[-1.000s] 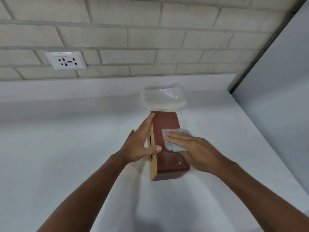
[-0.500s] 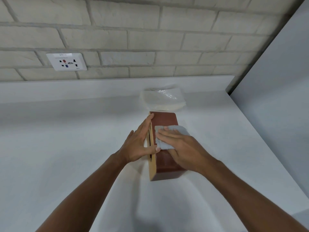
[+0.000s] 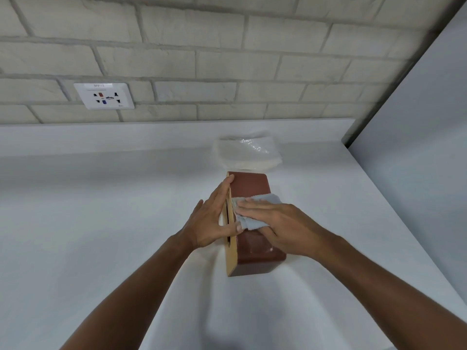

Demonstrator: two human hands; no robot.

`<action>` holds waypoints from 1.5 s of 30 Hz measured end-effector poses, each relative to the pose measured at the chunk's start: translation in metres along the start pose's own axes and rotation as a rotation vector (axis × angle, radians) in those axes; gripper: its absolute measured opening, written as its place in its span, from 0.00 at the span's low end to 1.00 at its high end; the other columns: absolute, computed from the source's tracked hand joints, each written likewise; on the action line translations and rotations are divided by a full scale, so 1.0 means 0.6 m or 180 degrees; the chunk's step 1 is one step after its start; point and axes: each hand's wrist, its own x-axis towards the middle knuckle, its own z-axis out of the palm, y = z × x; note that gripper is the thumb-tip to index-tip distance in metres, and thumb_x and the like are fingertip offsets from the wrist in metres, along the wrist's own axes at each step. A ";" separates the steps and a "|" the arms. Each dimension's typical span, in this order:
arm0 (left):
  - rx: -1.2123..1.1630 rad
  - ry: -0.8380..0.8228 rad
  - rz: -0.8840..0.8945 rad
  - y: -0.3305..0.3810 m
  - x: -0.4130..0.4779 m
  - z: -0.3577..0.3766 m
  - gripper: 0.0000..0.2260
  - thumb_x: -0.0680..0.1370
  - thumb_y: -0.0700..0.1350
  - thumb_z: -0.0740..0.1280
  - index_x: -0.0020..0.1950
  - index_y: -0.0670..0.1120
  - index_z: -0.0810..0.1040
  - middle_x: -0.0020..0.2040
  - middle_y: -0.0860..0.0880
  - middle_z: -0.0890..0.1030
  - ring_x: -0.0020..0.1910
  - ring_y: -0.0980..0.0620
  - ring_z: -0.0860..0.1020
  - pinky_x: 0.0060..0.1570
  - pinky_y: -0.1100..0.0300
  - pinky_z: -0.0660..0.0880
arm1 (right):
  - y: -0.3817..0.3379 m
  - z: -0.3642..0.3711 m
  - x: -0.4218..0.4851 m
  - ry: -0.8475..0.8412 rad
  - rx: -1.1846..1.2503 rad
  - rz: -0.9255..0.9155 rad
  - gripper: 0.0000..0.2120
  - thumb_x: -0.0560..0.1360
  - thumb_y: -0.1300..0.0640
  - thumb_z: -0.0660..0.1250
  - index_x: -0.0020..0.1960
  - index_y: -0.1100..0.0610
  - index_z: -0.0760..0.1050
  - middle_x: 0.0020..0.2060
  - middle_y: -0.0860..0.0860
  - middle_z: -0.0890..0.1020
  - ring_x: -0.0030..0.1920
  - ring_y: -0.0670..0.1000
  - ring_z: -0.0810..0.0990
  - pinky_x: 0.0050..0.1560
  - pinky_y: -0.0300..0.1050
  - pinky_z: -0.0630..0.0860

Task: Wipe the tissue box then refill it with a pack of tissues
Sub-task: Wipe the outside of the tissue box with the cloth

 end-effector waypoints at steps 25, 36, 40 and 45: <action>-0.0218 0.0055 -0.0001 0.000 -0.002 0.006 0.49 0.68 0.73 0.69 0.76 0.77 0.36 0.83 0.68 0.47 0.83 0.61 0.52 0.78 0.35 0.56 | -0.003 0.004 0.037 0.0239 -0.0033 0.0023 0.26 0.77 0.63 0.59 0.74 0.50 0.68 0.73 0.42 0.68 0.71 0.34 0.61 0.68 0.24 0.58; -0.0168 0.0072 0.0019 0.001 -0.001 0.003 0.49 0.66 0.77 0.67 0.76 0.77 0.35 0.84 0.64 0.46 0.84 0.58 0.51 0.79 0.35 0.56 | 0.003 0.015 -0.042 0.0202 0.0027 0.0161 0.27 0.75 0.55 0.52 0.73 0.50 0.69 0.72 0.43 0.70 0.73 0.38 0.62 0.73 0.39 0.64; -0.0295 0.0090 0.0049 0.002 0.001 0.002 0.49 0.65 0.82 0.65 0.76 0.77 0.37 0.84 0.64 0.48 0.83 0.58 0.52 0.78 0.36 0.58 | 0.007 0.005 -0.016 0.0458 0.0028 0.0454 0.24 0.77 0.58 0.58 0.72 0.50 0.70 0.72 0.44 0.70 0.72 0.39 0.63 0.71 0.47 0.69; -0.0508 0.0097 0.0084 0.001 -0.001 0.009 0.48 0.66 0.80 0.67 0.76 0.78 0.39 0.84 0.64 0.48 0.83 0.60 0.53 0.79 0.37 0.57 | 0.007 0.010 -0.083 0.0097 -0.0005 0.0351 0.26 0.76 0.56 0.55 0.74 0.45 0.68 0.73 0.39 0.67 0.73 0.35 0.61 0.71 0.41 0.68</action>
